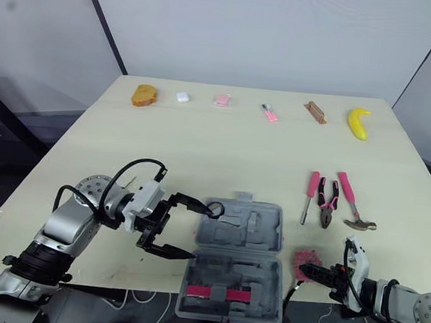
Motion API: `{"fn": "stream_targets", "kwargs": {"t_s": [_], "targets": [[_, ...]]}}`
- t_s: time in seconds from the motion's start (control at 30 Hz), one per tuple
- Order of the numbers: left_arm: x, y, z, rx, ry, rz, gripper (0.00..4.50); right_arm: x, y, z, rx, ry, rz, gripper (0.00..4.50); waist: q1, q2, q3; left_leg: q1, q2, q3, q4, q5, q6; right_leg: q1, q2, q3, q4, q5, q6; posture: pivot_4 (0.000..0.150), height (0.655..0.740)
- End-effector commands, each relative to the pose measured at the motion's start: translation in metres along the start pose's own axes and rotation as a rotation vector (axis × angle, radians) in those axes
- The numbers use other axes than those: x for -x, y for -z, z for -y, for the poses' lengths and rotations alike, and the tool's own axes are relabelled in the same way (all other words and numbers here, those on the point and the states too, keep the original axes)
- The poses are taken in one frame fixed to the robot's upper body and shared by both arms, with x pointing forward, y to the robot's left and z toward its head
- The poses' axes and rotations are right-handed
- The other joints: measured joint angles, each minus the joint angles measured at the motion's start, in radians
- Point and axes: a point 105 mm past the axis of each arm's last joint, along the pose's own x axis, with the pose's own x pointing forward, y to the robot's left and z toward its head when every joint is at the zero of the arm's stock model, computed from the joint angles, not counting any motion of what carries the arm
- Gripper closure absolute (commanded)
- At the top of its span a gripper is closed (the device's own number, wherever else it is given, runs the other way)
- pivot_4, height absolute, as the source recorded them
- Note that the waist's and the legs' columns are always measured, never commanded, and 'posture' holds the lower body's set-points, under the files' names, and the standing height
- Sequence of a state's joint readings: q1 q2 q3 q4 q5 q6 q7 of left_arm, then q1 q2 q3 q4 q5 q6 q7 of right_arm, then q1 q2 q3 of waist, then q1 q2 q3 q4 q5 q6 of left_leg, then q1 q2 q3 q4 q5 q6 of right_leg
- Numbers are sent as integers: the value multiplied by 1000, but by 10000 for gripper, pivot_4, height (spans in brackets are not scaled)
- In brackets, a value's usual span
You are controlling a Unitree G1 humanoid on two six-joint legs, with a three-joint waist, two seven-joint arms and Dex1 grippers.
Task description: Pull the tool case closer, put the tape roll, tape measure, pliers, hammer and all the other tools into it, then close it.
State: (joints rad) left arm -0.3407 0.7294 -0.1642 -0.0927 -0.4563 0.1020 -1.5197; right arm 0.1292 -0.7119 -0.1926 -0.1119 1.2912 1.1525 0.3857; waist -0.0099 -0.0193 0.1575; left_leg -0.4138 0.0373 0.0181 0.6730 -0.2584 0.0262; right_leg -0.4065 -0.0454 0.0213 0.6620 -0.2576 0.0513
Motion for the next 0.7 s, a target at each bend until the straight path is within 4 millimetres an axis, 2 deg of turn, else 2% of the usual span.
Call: {"fn": "stream_targets", "kwargs": {"t_s": [0.03,0.07,0.1,0.33,0.4,0.53,0.7], "targets": [[2,-10,1,-51,-14,2,0,3,-6,-3,37,-1,29,6980,0,0,0,0,0,0,0,0,0,0,0,0,0,0,0,1500,7400],[2,-10,2,-50,-17,3,0,6,-9,0,42,12,41,1739,0,0,0,0,0,0,0,0,0,0,0,0,0,0,0,1500,7400],[2,-10,2,-49,-19,4,0,10,-10,2,53,19,46,803,0,0,0,1,0,0,0,0,0,0,0,0,0,0,0,1500,7400],[3,-11,3,-45,-27,10,0,39,-12,7,192,66,31,803,9,0,0,0,0,1,1,0,0,0,0,1,0,1,1,1500,7400],[4,-15,5,-40,-29,36,0,46,-20,10,320,104,54,803,9,0,0,0,0,1,1,0,0,0,0,1,0,1,1,1500,7400],[10,-17,8,-40,-41,51,0,52,-30,0,562,53,68,803,0,0,0,1,0,1,1,0,0,0,0,1,0,1,1,1500,7400],[16,-21,9,-50,-50,59,0,41,-23,-10,879,-65,32,803,0,0,0,1,0,2,1,0,0,0,1,0,0,1,1,1500,7400]]}}
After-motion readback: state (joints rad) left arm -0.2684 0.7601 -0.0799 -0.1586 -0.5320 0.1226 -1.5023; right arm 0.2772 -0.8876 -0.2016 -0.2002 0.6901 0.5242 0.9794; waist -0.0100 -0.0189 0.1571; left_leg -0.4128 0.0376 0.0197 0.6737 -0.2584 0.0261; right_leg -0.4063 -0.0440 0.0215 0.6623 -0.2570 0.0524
